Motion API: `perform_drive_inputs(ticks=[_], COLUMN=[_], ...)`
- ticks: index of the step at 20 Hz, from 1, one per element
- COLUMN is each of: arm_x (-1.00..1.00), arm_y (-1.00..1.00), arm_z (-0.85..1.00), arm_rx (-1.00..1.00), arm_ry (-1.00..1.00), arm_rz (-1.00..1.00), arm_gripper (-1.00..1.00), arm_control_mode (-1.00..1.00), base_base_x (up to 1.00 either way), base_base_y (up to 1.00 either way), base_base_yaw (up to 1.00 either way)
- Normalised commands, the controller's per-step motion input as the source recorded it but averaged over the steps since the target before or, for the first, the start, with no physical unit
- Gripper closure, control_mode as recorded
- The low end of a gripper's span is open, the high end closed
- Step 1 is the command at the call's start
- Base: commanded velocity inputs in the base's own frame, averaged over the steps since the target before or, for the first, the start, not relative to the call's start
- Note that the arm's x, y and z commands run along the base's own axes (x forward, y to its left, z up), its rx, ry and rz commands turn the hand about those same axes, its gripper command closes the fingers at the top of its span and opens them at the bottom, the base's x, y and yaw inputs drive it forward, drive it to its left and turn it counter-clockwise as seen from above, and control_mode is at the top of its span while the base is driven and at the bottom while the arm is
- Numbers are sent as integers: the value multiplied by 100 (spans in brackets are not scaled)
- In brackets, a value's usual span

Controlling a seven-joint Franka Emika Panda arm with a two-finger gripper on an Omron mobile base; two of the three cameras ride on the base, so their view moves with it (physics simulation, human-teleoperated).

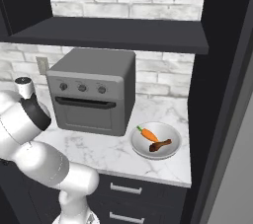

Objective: Place the bowl containing the shrimp and fish in the microwave. Close the microwave door and press the start button to microwave the meal.

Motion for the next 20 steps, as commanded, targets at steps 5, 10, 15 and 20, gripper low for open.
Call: perform_drive_inputs(ticks=[5, 10, 15, 20], arm_x=[0, 0, -4, -33], arm_y=[1, 0, -4, -33], arm_z=[-5, 0, 29, 63], arm_rx=[0, 0, 0, 6], arm_ry=[0, 0, 0, -3], arm_rz=[0, 0, 0, 0], arm_gripper=[100, 100, 100, 100], arm_control_mode=[-100, -100, -100, -100], base_base_x=[0, 0, 0, 0], base_base_y=[0, 0, 0, 0], base_base_yaw=[0, 0, 0, 0])
